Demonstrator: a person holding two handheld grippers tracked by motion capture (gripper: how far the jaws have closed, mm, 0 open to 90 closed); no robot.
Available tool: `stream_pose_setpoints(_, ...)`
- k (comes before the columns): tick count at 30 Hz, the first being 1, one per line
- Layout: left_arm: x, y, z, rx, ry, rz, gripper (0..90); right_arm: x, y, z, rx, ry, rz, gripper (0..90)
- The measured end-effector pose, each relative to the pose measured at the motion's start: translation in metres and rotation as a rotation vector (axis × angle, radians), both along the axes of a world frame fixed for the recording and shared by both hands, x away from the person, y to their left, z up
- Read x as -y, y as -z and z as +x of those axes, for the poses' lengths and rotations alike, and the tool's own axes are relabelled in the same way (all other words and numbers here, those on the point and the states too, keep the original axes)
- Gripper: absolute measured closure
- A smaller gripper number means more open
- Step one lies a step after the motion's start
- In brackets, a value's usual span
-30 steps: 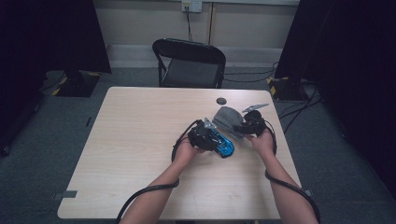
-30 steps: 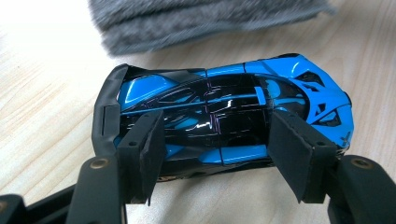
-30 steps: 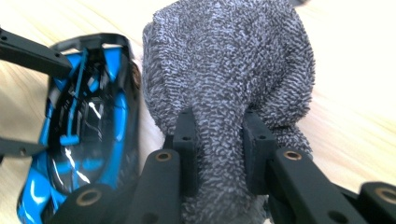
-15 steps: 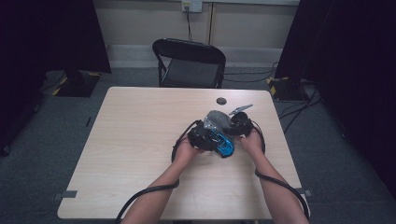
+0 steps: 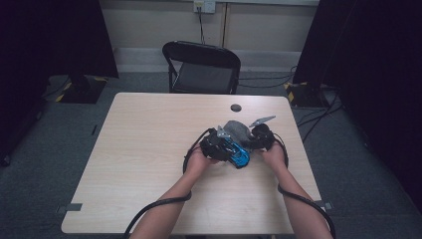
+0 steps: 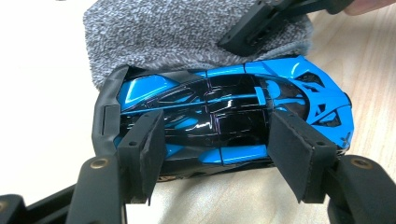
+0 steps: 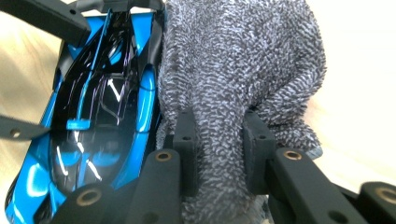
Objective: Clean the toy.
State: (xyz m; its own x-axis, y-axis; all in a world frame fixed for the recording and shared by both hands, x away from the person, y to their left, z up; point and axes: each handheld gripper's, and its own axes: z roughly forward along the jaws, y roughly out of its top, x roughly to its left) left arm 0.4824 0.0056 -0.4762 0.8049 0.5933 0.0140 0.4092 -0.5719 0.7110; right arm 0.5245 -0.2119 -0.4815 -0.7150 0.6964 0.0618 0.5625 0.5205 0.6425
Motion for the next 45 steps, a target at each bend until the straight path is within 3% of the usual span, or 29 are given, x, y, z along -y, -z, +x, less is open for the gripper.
stream_pose_setpoints(8,0.001,-0.001,0.0,-0.004,0.001,0.003,37.0,0.008,0.001,-0.009,0.001,-0.005,0.019,71.6)
stream_pose_setpoints(20,0.001,0.0,-0.001,-0.002,0.001,0.003,37.1,0.022,0.0,-0.022,0.0,-0.013,0.006,71.5)
stream_pose_setpoints(40,0.002,-0.001,0.0,-0.008,0.001,0.012,37.2,0.061,0.0,-0.072,0.005,-0.008,0.023,71.3)
stream_pose_setpoints(45,0.002,-0.001,0.0,-0.008,0.001,0.011,37.2,0.069,-0.001,-0.084,0.005,-0.015,0.004,71.2)
